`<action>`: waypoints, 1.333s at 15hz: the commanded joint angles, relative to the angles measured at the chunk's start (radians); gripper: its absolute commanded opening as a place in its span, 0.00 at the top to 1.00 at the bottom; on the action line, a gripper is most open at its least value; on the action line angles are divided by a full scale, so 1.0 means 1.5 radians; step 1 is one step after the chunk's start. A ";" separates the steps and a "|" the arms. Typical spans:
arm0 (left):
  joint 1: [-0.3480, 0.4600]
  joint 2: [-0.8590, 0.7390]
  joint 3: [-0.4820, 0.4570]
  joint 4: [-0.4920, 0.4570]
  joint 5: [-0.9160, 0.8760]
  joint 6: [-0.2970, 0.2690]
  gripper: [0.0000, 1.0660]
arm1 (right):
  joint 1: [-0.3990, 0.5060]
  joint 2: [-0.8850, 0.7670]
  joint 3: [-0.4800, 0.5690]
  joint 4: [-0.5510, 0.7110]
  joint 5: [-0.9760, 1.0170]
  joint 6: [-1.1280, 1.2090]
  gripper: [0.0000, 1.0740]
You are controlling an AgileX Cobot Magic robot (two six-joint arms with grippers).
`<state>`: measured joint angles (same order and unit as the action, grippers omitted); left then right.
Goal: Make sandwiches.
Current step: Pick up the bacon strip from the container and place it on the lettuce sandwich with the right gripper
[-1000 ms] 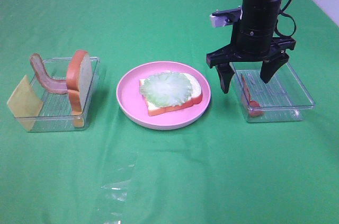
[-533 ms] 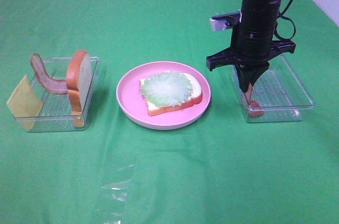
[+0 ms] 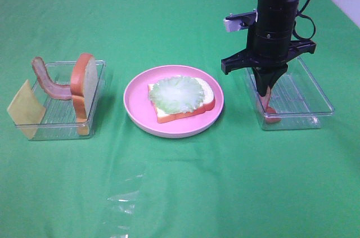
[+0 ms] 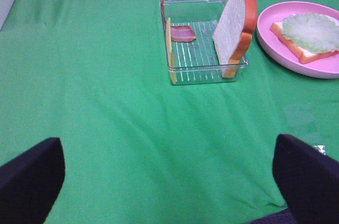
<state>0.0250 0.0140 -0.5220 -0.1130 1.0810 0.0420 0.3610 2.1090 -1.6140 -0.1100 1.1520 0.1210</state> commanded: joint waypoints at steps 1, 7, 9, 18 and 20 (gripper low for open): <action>-0.003 0.000 0.003 -0.001 -0.003 -0.003 0.06 | 0.000 0.000 -0.054 -0.004 0.063 -0.027 1.00; -0.003 0.000 0.003 -0.001 -0.003 -0.003 0.06 | 0.001 -0.051 -0.165 0.004 0.118 -0.062 1.00; -0.003 0.000 0.003 -0.001 -0.003 -0.003 0.06 | 0.001 -0.084 -0.169 0.007 0.118 -0.063 1.00; -0.003 0.000 0.003 -0.001 -0.003 -0.003 0.06 | 0.043 -0.081 -0.169 0.171 0.034 -0.085 1.00; -0.003 0.000 0.003 -0.001 -0.003 -0.003 0.06 | 0.085 -0.071 -0.169 0.173 0.001 -0.085 1.00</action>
<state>0.0250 0.0140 -0.5220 -0.1130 1.0810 0.0420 0.4770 1.9970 -1.8650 0.1380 1.1670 0.0080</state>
